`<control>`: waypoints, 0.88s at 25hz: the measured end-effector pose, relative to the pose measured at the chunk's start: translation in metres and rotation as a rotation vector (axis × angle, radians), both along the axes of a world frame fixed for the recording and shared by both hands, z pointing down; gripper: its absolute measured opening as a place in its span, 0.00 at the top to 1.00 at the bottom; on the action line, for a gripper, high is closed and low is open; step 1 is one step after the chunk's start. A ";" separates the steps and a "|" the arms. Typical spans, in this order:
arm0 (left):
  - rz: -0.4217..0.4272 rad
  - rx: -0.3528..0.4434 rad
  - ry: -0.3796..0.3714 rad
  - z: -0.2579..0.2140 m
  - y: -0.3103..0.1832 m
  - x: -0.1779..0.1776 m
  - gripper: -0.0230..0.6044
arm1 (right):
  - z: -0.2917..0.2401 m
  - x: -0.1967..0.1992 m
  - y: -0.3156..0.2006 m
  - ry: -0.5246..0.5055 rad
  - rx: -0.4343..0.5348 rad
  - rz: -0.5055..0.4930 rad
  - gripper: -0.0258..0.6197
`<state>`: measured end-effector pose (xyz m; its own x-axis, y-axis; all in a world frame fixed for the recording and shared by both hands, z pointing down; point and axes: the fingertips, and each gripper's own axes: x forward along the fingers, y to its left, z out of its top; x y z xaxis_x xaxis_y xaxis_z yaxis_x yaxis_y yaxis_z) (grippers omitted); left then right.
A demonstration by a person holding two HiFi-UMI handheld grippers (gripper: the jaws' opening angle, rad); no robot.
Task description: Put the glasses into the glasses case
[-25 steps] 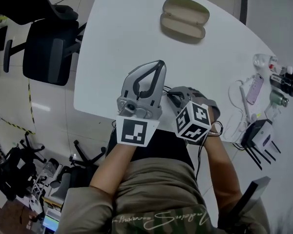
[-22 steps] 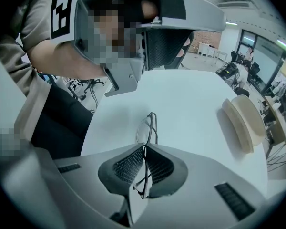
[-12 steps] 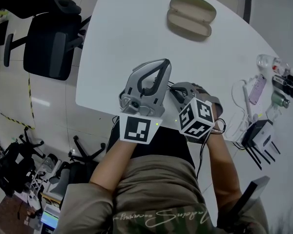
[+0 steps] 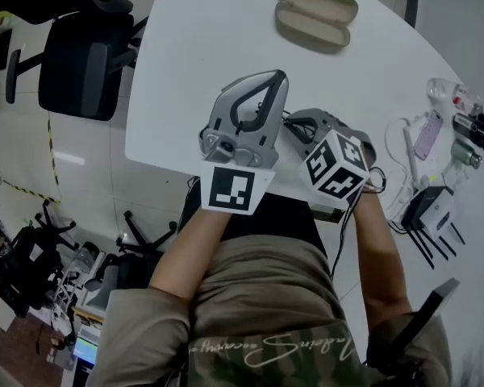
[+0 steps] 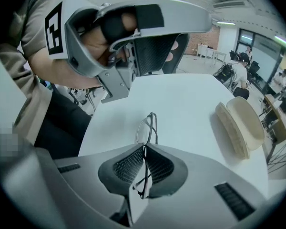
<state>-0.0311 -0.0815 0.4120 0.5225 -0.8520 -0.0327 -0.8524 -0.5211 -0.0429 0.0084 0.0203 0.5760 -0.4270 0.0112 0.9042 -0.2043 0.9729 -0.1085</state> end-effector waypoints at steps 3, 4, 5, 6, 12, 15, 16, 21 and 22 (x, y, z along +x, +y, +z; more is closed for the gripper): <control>0.003 -0.032 -0.012 0.005 -0.002 0.001 0.96 | -0.002 0.002 -0.009 -0.002 0.002 0.000 0.91; 0.006 -0.037 -0.017 0.005 -0.002 0.002 0.96 | -0.002 0.003 -0.009 0.004 0.003 -0.008 0.91; 0.010 -0.037 -0.024 0.005 -0.003 0.003 0.96 | -0.002 0.004 -0.011 0.008 0.005 -0.016 0.91; 0.015 -0.040 -0.033 0.006 -0.005 0.003 0.96 | -0.002 0.004 -0.014 0.011 0.009 -0.023 0.91; 0.027 -0.079 -0.049 0.011 -0.011 0.008 0.96 | -0.002 0.008 -0.025 0.032 0.015 -0.055 0.91; 0.029 -0.080 -0.047 0.010 -0.017 0.012 0.96 | -0.004 0.012 -0.037 0.032 0.025 -0.055 0.91; 0.031 -0.082 -0.047 0.010 -0.019 0.013 0.96 | -0.005 0.013 -0.040 0.032 0.028 -0.055 0.91; 0.037 -0.084 -0.052 0.008 -0.029 0.015 0.96 | -0.011 0.014 -0.059 0.033 0.047 -0.069 0.91; 0.036 -0.086 -0.052 0.008 -0.030 0.016 0.96 | -0.012 0.014 -0.062 0.033 0.050 -0.072 0.91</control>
<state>-0.0153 -0.1119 0.4201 0.5519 -0.8312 0.0675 -0.8309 -0.5550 -0.0402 0.0226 -0.0418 0.5641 -0.3970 -0.0047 0.9178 -0.1361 0.9892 -0.0538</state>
